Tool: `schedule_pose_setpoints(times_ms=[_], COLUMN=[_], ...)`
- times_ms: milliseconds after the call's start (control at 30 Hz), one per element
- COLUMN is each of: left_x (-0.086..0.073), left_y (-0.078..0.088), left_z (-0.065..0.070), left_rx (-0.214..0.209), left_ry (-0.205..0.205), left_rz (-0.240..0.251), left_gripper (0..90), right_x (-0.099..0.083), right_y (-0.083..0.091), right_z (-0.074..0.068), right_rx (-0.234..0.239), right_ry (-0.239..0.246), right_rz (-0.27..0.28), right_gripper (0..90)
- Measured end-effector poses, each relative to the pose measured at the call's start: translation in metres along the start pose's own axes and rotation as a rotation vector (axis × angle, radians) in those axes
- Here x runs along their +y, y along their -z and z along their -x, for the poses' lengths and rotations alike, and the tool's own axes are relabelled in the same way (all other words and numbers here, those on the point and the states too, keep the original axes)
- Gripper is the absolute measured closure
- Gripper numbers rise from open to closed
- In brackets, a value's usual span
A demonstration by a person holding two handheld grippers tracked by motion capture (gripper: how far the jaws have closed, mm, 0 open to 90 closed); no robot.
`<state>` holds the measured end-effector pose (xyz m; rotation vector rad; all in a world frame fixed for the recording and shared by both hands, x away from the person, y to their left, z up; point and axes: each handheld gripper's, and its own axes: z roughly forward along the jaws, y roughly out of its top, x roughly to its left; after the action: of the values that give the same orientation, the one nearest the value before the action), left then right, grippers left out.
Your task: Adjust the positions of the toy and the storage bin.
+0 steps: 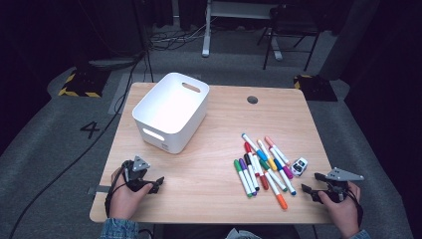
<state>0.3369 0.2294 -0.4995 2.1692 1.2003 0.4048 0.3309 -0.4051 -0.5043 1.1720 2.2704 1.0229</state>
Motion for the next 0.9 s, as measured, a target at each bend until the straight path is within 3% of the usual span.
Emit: schedule_pose_setpoints(times_ms=[67,167,200,267,500,600,667,767,900], left_x=[0.005,0.010,0.015,0.020,0.034,0.040,0.049,0.058,0.072], left_y=[0.007,0.014,0.021,0.029,0.056,0.063,0.075,0.086,0.091], left_z=[0.000,0.000,0.001,0.002,0.008,0.007,0.007,0.012,0.017], left_rx=[-0.014,-0.042,-0.071,-0.080,-0.080,-0.070,-0.071,-0.112,-0.075], left_ry=[-0.002,-0.002,0.027,0.036,-0.001,-0.001,0.003,-0.006,-0.040], left_rz=[-0.006,0.025,0.026,0.027,0.110,0.122,0.182,0.247,0.257], left_gripper=[23.2,22.8,23.5,24.0,24.3,26.0,26.7,28.6,30.3], right_x=[0.000,0.000,0.000,0.000,0.000,0.000,0.000,0.000,0.000], right_y=[0.000,0.000,0.000,0.000,0.000,0.000,0.000,0.000,0.000], right_z=[0.000,0.000,0.000,0.000,0.000,0.000,0.000,0.000,0.000], right_rx=[0.000,0.001,0.001,0.001,0.001,0.002,0.002,0.002,0.003], right_ry=[0.004,0.004,0.003,0.004,0.004,0.004,0.005,0.005,0.006], right_rz=[0.000,0.000,0.000,0.000,0.000,0.000,0.000,0.000,0.000], right_gripper=[22.6,22.6,22.6,22.6,22.6,22.6,22.6,22.6,22.6])
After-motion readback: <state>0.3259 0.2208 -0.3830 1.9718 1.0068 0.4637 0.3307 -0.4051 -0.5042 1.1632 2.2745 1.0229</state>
